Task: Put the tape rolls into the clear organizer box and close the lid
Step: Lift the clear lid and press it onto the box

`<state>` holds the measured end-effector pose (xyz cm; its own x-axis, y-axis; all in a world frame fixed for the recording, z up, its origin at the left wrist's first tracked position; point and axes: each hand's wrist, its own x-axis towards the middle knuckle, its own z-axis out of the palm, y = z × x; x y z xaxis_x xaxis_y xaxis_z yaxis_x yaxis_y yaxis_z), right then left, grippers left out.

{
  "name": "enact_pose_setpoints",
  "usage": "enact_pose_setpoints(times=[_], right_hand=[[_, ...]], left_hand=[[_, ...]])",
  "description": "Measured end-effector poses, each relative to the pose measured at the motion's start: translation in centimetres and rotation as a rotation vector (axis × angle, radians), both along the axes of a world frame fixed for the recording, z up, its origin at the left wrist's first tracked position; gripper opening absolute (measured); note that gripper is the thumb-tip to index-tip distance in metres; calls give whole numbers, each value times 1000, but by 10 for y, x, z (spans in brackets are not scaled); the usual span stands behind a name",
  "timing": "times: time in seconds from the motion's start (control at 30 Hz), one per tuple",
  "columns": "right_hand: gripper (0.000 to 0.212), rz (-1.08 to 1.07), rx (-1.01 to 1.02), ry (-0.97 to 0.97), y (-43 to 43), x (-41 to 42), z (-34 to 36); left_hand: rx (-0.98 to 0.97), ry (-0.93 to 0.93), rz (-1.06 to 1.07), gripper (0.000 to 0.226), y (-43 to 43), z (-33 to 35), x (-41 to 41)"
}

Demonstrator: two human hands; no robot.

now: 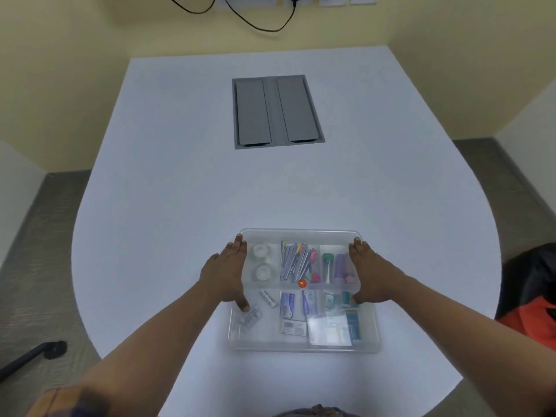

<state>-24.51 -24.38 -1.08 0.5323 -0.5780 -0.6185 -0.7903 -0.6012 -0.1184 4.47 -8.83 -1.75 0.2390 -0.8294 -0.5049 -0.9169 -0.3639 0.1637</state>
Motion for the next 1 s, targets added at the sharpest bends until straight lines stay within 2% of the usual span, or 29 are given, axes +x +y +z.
enact_pose_setpoints(times=[0.13,0.23,0.27,0.33,0.4,0.47,0.57,0.63,0.83,1.0], right_hand=[[127,-40,-52,-47,5,-2,1],[116,-257,-81,-258,26,-18,-2],[103,-342,-67,-332,37,-25,-6],[63,-534,7,-433,62,-42,-15],[25,-731,163,-466,85,-58,-22],[13,-886,328,-534,97,-70,-26],[12,-1024,482,-636,102,-79,-26],[17,-1065,546,-679,102,-83,-26],[18,-1065,546,-762,103,-88,-30],[29,-986,505,-754,98,-87,-31]], left_hand=[[-24,65,51,151,11,0,3],[-192,217,256,137,32,-2,-4],[-234,271,349,126,43,-5,-6],[-229,385,551,98,67,-15,-11],[-175,595,722,58,92,-27,-14],[-146,830,832,53,113,-36,-19],[-162,1076,968,40,128,-43,-27],[-188,1146,1017,26,129,-43,-33],[-310,1142,986,12,132,-47,-39],[-356,1097,946,16,130,-45,-39]])
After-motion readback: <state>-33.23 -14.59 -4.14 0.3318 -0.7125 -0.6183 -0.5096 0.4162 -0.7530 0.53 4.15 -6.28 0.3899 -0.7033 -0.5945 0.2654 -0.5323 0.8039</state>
